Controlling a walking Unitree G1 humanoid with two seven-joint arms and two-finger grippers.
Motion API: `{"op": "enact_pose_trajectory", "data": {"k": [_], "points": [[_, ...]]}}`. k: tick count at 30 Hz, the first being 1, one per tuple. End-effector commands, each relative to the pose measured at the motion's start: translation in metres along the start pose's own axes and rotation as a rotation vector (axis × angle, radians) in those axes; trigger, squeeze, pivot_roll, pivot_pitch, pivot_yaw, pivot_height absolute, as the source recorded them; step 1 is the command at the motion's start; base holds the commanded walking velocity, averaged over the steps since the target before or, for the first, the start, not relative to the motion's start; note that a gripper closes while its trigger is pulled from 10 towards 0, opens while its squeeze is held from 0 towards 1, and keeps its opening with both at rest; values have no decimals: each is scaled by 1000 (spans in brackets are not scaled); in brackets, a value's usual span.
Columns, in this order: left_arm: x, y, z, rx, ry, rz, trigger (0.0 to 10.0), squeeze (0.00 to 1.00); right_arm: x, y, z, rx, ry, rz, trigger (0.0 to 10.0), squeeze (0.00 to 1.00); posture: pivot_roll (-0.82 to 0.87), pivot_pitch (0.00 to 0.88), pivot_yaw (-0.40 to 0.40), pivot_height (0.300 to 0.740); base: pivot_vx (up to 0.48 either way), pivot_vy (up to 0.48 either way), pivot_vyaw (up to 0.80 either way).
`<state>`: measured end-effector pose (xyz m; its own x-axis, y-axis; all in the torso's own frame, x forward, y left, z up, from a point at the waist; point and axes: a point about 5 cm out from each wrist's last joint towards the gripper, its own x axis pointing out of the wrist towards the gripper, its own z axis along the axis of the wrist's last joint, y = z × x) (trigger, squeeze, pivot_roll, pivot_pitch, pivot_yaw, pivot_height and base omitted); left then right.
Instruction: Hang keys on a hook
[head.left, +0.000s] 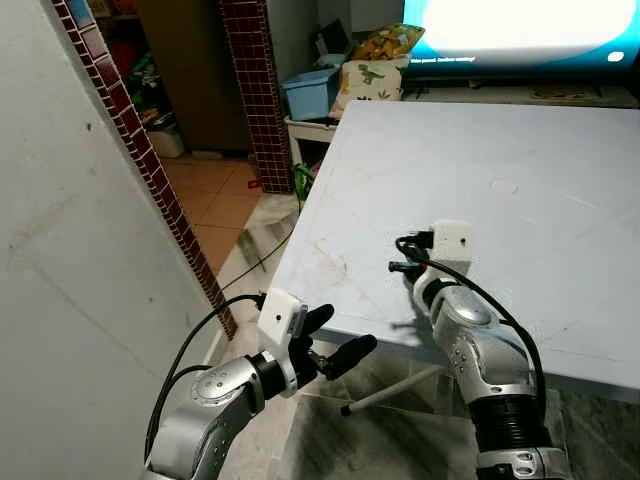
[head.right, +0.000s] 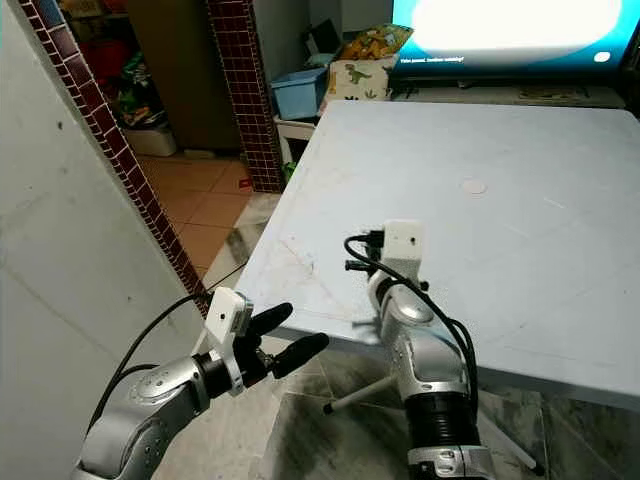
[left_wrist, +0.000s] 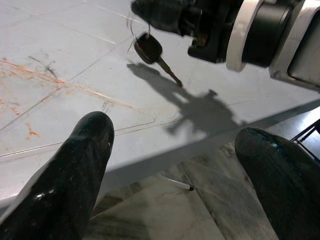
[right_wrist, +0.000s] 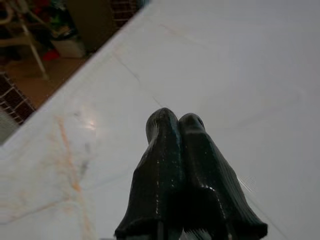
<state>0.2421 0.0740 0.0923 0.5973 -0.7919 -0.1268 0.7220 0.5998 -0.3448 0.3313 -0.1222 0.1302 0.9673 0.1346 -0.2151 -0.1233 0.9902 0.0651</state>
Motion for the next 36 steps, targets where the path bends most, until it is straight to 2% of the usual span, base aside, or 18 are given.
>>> {"op": "enact_pose_trajectory", "data": {"k": [1,6,7,8,9,10,11,12,16,19,21,26,27,28,29,33,34,36], "points": [[0,2,2,21,4,6,10000,0,-3,9,9,-48,-55,47,0,0,-68,0,114,740,0,0,0],[1,2,2,22,4,11,10000,0,-6,11,8,-129,-76,73,0,0,-71,0,113,740,0,0,0],[1,3,2,25,2,22,10000,0,-7,10,8,-169,-80,77,1725,0,-71,0,113,740,0,0,0],[1,3,2,25,2,22,10000,0,-7,10,8,-169,-80,77,1725,0,-71,0,113,740,0,0,0],[1,7,3,36,-4,52,10000,0,-9,8,7,-222,-87,82,8157,0,-71,0,111,740,0,0,0],[1,11,5,50,-14,92,10000,0,-12,7,5,-278,-92,86,10000,0,-71,0,111,740,0,0,0],[1,11,5,50,-14,92,10000,0,-12,7,5,-278,-92,86,10000,0,-71,0,111,740,0,0,0],[1,17,9,56,-37,136,10000,0,-14,3,3,-337,-96,71,10000,0,-71,0,111,740,0,0,0],[0,27,16,75,-76,219,10000,0,-20,-3,-2,-471,-109,59,10000,0,-70,0,108,740,0,0,0],[-1,33,19,82,-98,263,10000,0,-24,-7,-6,-502,-106,47,10000,0,-72,0,108,740,0,0,0],[-1,34,20,80,-109,279,10000,0,-27,-8,-7,-556,-113,48,10000,0,-72,0,108,740,0,0,0],[0,34,20,76,-112,280,10000,0,-30,-9,-11,-526,-98,52,10000,0,-76,0,110,740,0,0,0],[1,34,19,76,-112,279,10000,0,-30,-9,-13,-491,-85,54,10000,753,-75,0,113,740,0,0,0],[1,34,19,76,-112,278,10000,0,-30,-9,-14,-472,-81,53,10000,753,-75,0,113,740,0,0,0],[1,33,19,75,-112,277,10000,0,-29,-8,-13,-446,-78,53,10000,1000,-75,0,113,740,0,0,0],[2,31,16,74,-106,267,10000,0,-25,-6,-12,-324,-55,28,10000,1000,-75,0,114,740,0,0,0],[2,30,16,73,-105,258,10000,0,-23,-4,-13,-259,-39,18,10000,1000,-75,0,114,740,0,0,0],[2,29,15,72,-106,246,10000,0,-22,-2,-14,-196,-21,7,10000,1000,-75,0,114,740,0,0,0]]}}
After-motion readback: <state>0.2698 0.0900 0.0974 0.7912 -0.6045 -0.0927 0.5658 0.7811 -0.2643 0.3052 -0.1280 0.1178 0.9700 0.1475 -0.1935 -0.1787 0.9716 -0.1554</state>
